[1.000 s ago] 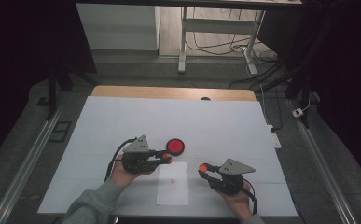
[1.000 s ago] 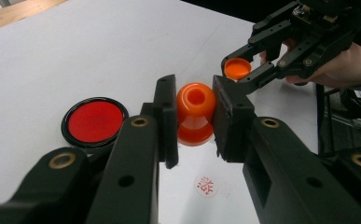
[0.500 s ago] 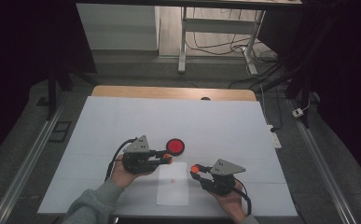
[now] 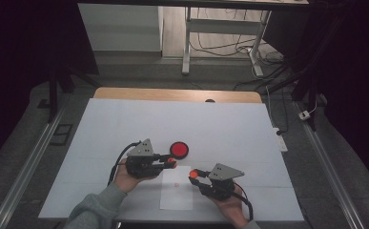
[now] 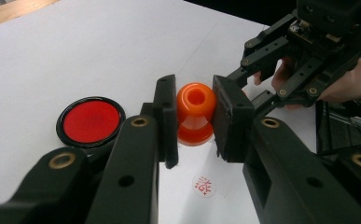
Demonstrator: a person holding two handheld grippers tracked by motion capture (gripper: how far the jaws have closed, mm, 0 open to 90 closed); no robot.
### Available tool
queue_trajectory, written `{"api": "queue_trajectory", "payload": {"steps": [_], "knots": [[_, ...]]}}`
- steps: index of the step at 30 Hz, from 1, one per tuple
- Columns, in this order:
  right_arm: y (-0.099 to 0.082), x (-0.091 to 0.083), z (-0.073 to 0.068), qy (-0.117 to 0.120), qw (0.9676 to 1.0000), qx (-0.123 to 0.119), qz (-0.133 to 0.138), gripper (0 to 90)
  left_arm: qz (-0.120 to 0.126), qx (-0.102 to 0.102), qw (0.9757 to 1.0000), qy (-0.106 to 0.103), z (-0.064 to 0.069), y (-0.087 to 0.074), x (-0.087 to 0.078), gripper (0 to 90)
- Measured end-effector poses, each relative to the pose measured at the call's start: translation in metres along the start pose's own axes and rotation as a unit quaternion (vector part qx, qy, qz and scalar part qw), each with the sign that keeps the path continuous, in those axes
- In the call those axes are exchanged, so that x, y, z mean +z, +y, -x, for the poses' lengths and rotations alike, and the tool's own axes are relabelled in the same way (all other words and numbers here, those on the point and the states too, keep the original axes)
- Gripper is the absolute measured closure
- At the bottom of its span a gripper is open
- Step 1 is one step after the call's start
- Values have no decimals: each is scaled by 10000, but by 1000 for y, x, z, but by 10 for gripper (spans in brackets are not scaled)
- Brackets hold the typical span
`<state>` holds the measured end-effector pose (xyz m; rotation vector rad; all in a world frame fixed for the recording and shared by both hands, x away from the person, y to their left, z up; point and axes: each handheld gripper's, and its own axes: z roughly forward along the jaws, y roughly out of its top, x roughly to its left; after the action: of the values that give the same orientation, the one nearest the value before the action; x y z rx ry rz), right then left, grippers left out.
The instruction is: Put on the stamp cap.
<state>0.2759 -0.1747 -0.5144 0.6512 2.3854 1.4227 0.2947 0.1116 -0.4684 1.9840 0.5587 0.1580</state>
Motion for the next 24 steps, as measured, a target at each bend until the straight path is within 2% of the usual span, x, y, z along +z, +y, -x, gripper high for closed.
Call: {"api": "queue_trajectory", "payload": {"steps": [2, 6, 24], "knots": [[0, 3, -1, 66, 10000, -1, 32, 644, -3, -6, 10000, -1, 0, 0, 0, 720], [2, 7, -5, 69, 9999, -88, -27, 643, 3, 4, 10000, 4, 0, 0, 0, 719], [4, 19, -14, 174, 9996, -183, -79, 644, 18, 24, 10000, 7, 1, 0, 1, 719]]}}
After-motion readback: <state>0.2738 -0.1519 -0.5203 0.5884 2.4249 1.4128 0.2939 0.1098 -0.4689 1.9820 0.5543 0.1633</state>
